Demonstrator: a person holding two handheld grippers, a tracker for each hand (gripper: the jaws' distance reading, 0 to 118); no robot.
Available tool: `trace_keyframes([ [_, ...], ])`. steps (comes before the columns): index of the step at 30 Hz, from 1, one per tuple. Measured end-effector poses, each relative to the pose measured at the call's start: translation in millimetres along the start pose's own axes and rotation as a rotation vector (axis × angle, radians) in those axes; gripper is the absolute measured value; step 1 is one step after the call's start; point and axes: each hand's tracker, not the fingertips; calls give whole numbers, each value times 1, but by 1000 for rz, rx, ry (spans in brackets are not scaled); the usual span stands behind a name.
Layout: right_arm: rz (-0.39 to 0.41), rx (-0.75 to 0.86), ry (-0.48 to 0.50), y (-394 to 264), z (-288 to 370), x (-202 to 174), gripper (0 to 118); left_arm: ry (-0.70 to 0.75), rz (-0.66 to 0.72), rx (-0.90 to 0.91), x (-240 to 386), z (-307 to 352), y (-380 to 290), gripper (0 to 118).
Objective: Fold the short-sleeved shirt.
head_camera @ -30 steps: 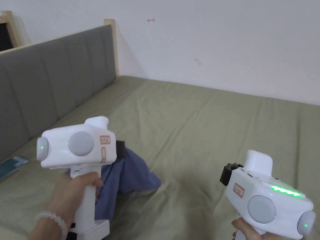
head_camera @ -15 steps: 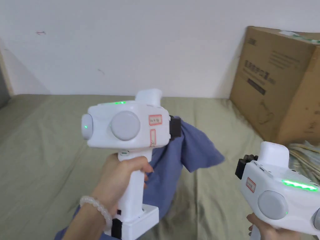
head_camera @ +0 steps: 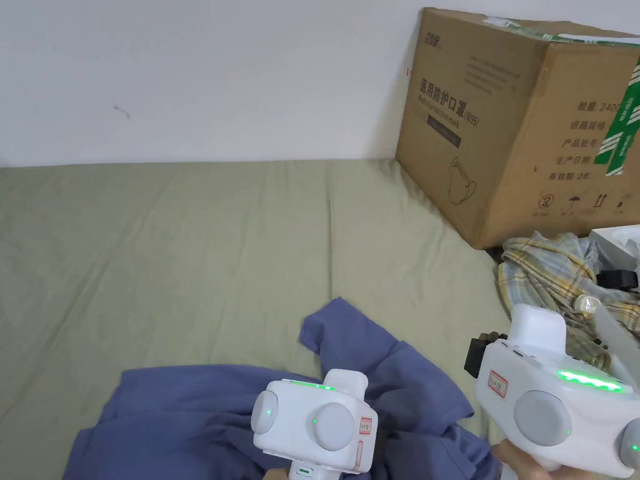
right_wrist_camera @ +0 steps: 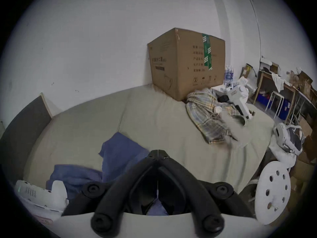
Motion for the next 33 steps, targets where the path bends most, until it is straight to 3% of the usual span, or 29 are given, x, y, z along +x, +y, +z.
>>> trace_keyframes([
  [1,3,-8,5,-2,-1,-2,1,9,-2,-2,-2,2,1,65],
  [2,3,-14,14,-3,-3,-4,1,21,5,4,-5,4,1,93],
  [3,1,-20,26,-5,-4,-6,1,41,10,10,-8,8,0,108],
  [11,39,-44,96,-8,-8,-32,1,158,43,110,-65,76,-6,111],
  [12,46,-46,104,-9,-8,-36,1,164,66,138,-77,86,-10,110],
  [13,52,-49,112,-11,-9,-39,1,172,92,154,-87,94,-12,100],
  [14,57,-54,118,-12,-11,-42,1,189,116,165,-97,101,-16,83],
  [15,61,-62,123,-14,-12,-45,1,206,144,174,-106,108,-22,55],
  [16,64,-68,130,-15,-14,-48,1,229,164,167,-116,109,-27,12],
  [19,82,-88,145,-21,-19,-55,1,277,223,120,-147,107,-46,0],
  [25,97,-140,148,-28,-42,-63,1,313,334,92,-194,103,-65,1],
  [26,96,-149,150,-28,-47,-64,1,329,352,99,-202,104,-61,17],
  [27,101,-158,148,-28,-52,-65,1,357,372,112,-212,105,-55,42],
  [28,108,-165,143,-27,-57,-67,1,363,375,115,-221,107,-48,87],
  [29,115,-171,138,-26,-62,-67,1,363,388,115,-231,107,-41,110],
  [30,120,-175,134,-25,-67,-67,1,370,404,118,-241,106,-33,116],
  [33,112,-187,124,-20,-82,-65,1,415,422,139,-267,101,-4,114],
])
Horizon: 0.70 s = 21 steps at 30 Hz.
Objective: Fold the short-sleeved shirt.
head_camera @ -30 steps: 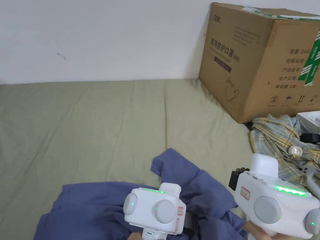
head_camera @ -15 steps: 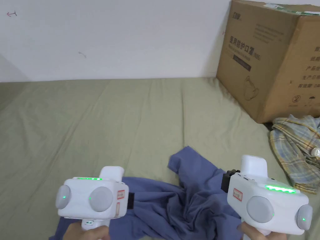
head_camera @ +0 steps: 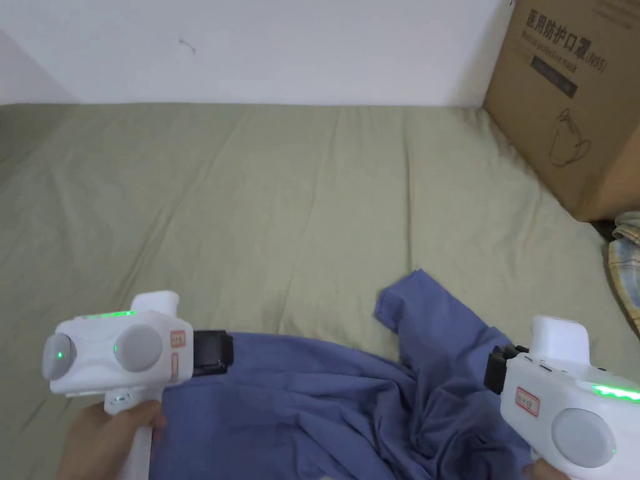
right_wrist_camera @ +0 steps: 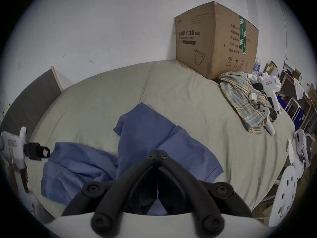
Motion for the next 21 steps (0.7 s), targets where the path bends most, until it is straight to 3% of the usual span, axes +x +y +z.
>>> trace_keyframes([
  [5,-27,-17,-8,3,-16,8,1,33,12,-70,1,-49,23,112],
  [6,-18,-26,-17,3,-19,9,1,-1,11,-119,2,-59,22,107],
  [7,-9,-35,-23,1,-22,10,1,62,4,-141,5,-66,17,97],
  [9,4,-55,-33,-3,-27,13,1,71,-55,-65,14,-54,11,97],
  [11,7,-68,-34,-5,-31,17,1,107,-84,-33,21,-44,10,73],
  [12,5,-79,-31,-5,-34,19,1,117,-104,-25,26,-39,10,55],
  [13,1,-85,-30,-6,-35,21,1,154,-127,-20,32,-36,11,20],
  [14,-4,-89,-27,-5,-36,23,1,167,-154,-22,32,-35,13,2],
  [17,-45,-134,31,4,-42,31,1,145,-141,-32,33,-30,13,2],
  [18,-57,-166,66,12,-47,36,4,134,-136,-33,28,-30,15,2],
  [21,-53,-169,79,34,-63,45,59,82,-73,-34,22,-22,17,2],
])
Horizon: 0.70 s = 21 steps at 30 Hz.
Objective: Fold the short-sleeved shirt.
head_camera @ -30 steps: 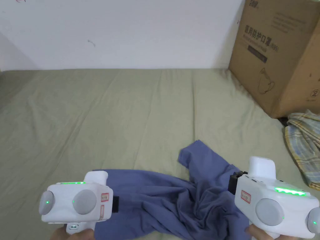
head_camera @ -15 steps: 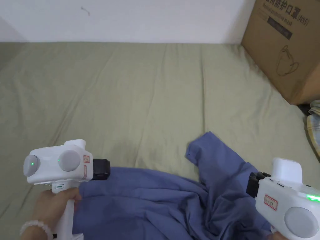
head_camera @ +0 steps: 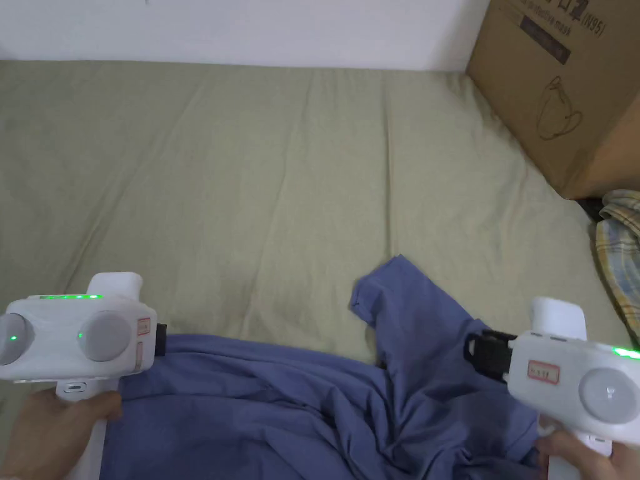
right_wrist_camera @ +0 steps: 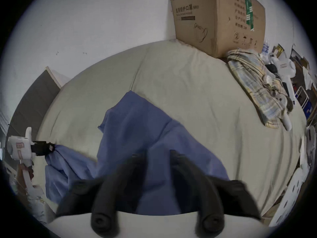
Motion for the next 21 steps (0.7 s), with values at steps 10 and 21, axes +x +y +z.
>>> trace_keyframes([
  [10,56,-200,-65,33,-89,23,60,-5,-33,-10,-7,-3,5,2],
  [21,126,-142,-76,47,-37,-1,3,10,-51,50,-15,46,14,2],
])
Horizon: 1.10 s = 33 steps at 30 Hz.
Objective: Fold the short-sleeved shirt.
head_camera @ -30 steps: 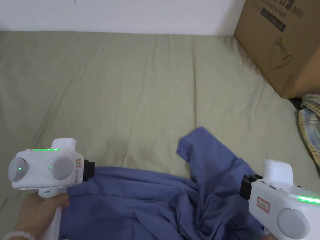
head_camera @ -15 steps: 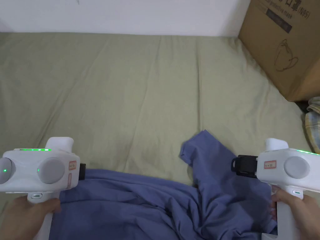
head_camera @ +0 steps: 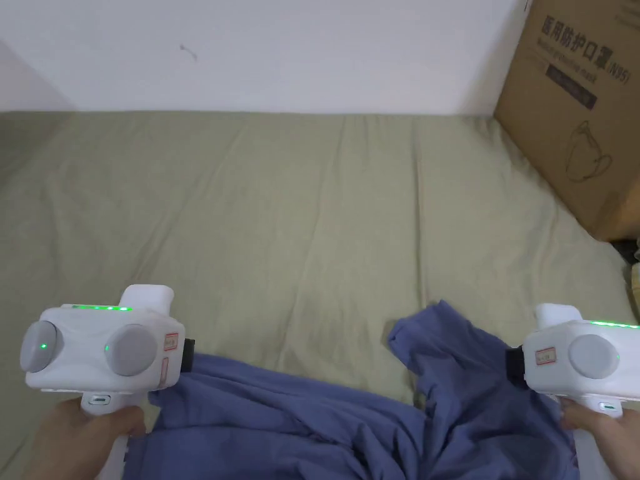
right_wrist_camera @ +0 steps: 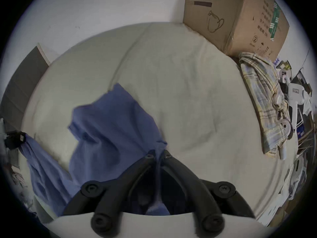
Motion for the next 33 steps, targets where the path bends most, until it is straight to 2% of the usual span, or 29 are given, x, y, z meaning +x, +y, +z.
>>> trace_keyframes([
  [3,-2,68,1,14,39,2,3,4,16,36,-9,27,6,2],
  [8,-87,184,64,40,109,17,4,24,26,130,-26,77,23,2],
  [11,-49,267,6,56,152,17,4,40,37,168,-37,104,40,2],
  [15,-54,338,21,81,205,14,3,50,50,242,-48,144,69,2],
  [22,-5,448,14,150,273,-13,4,84,79,358,-65,197,143,2],
  [24,2,477,-7,177,284,-22,4,98,96,406,-68,208,167,2],
  [27,-56,497,51,219,288,-26,3,121,104,444,-73,216,205,2],
  [31,-38,486,40,265,279,-34,4,148,74,450,-80,205,250,2],
  [33,-52,496,65,283,277,-37,4,160,84,455,-84,196,270,2],
])
